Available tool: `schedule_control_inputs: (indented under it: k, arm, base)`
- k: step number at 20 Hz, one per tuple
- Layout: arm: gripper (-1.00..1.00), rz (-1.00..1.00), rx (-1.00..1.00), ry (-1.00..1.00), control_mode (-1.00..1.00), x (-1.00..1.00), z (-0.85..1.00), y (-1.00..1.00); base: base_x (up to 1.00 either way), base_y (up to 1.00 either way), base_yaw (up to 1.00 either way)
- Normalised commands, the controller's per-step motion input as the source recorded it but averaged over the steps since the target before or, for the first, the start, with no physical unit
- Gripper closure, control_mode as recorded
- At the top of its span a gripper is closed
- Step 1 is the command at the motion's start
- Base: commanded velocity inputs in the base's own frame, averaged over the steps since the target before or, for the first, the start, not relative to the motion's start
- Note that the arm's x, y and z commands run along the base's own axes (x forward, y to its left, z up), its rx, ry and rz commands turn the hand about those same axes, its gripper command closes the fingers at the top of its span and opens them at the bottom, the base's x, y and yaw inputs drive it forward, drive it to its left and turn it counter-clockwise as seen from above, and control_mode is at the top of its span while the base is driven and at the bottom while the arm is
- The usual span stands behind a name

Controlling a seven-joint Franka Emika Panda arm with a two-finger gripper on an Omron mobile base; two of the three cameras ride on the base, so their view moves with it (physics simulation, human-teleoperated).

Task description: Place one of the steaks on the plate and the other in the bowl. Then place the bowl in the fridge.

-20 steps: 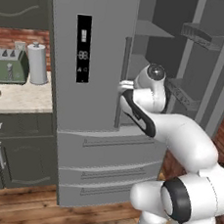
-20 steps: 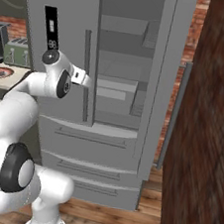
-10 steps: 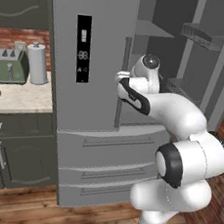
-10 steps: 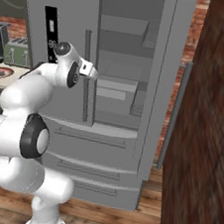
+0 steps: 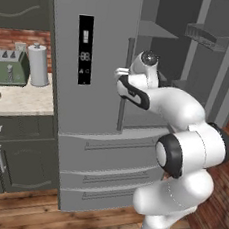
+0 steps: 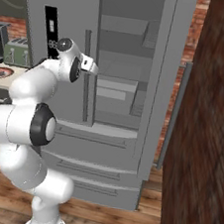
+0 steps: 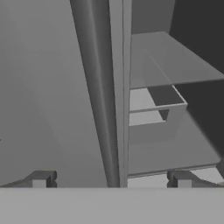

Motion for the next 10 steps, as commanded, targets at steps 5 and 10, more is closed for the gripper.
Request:
schedule_control_inputs:
  k: [5,10]
  arm:
    - [-1.0,0.0,-0.01,-0.06,-1.0,0.24,0.0,0.01]
    - [-1.0,0.0,-0.02,-0.03,-1.0,0.31,0.0,0.0]
  base:
    - [0.0,0.0,0.0]
    - [0.0,0.0,0.0]
